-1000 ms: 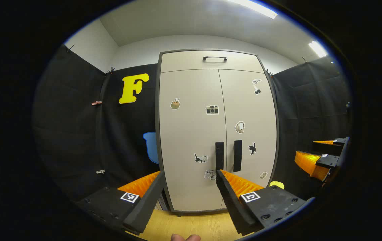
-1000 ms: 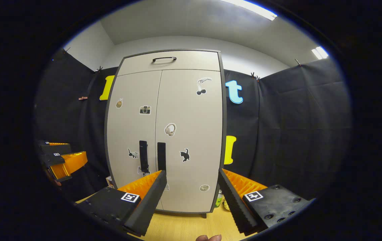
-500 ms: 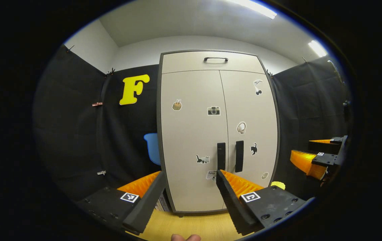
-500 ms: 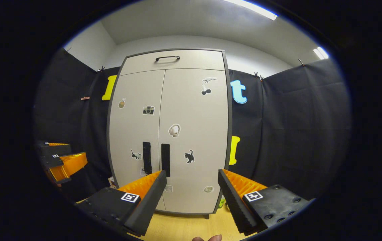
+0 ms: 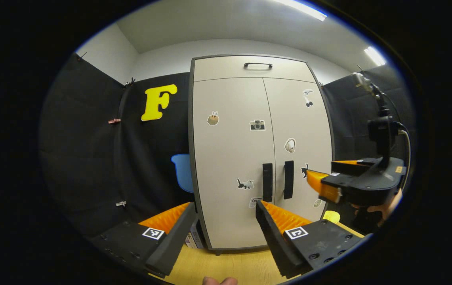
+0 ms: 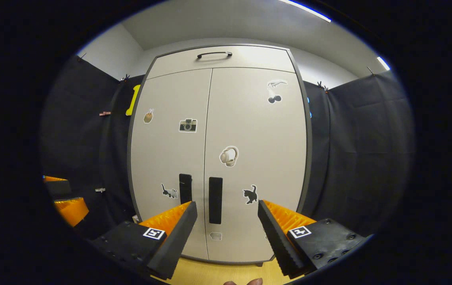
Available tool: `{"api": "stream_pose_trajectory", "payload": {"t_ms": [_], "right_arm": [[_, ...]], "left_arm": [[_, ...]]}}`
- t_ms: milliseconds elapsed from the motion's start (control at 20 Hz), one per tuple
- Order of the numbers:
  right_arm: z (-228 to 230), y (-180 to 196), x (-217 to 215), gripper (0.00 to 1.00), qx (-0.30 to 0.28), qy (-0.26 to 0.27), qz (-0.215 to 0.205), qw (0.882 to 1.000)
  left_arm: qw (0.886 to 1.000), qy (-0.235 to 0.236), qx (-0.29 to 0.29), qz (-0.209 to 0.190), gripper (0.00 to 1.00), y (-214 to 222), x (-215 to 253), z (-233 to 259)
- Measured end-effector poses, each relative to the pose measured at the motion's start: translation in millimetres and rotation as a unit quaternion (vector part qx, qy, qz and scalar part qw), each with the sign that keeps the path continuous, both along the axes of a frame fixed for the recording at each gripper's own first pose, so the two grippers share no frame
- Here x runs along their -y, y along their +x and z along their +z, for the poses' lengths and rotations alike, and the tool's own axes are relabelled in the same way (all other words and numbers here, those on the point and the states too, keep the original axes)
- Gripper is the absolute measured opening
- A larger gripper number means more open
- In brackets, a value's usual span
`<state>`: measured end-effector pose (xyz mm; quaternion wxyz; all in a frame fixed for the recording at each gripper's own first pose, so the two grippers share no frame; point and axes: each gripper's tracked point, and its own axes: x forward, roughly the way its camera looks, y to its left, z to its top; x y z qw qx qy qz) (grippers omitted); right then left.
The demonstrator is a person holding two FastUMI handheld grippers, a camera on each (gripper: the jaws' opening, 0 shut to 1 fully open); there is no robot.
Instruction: Open the right door of the double-door shoe cabinet with the right hand, and open the left door with the left hand.
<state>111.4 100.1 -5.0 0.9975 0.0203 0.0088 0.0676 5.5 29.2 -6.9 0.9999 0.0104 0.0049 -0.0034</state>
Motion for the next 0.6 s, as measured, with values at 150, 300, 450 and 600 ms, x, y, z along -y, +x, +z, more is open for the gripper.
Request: {"api": "stream_pose_trajectory", "payload": {"t_ms": [150,300,450,600], "right_arm": [[-13.8,35.7,-13.5,0.97,-0.006,0.019,0.000,1.000],[-26.5,67.2,-22.9,0.98,-0.021,0.048,0.000,0.999],[-42.4,90.6,-20.4,0.98,-0.039,0.059,-0.019,0.997],[-59.6,105.7,-21.8,0.97,-0.056,0.053,-0.027,0.997]], "left_arm": [[1.000,-0.003,0.000,-0.004,0.95,1.8,-3.6,-1.4],[1.000,-0.006,0.000,-0.005,0.95,2.1,-8.7,-4.0],[1.000,-0.009,0.000,-0.008,0.95,4.1,-11.0,-4.7],[1.000,-0.009,-0.001,-0.009,0.95,4.2,-13.9,-7.2]]}}
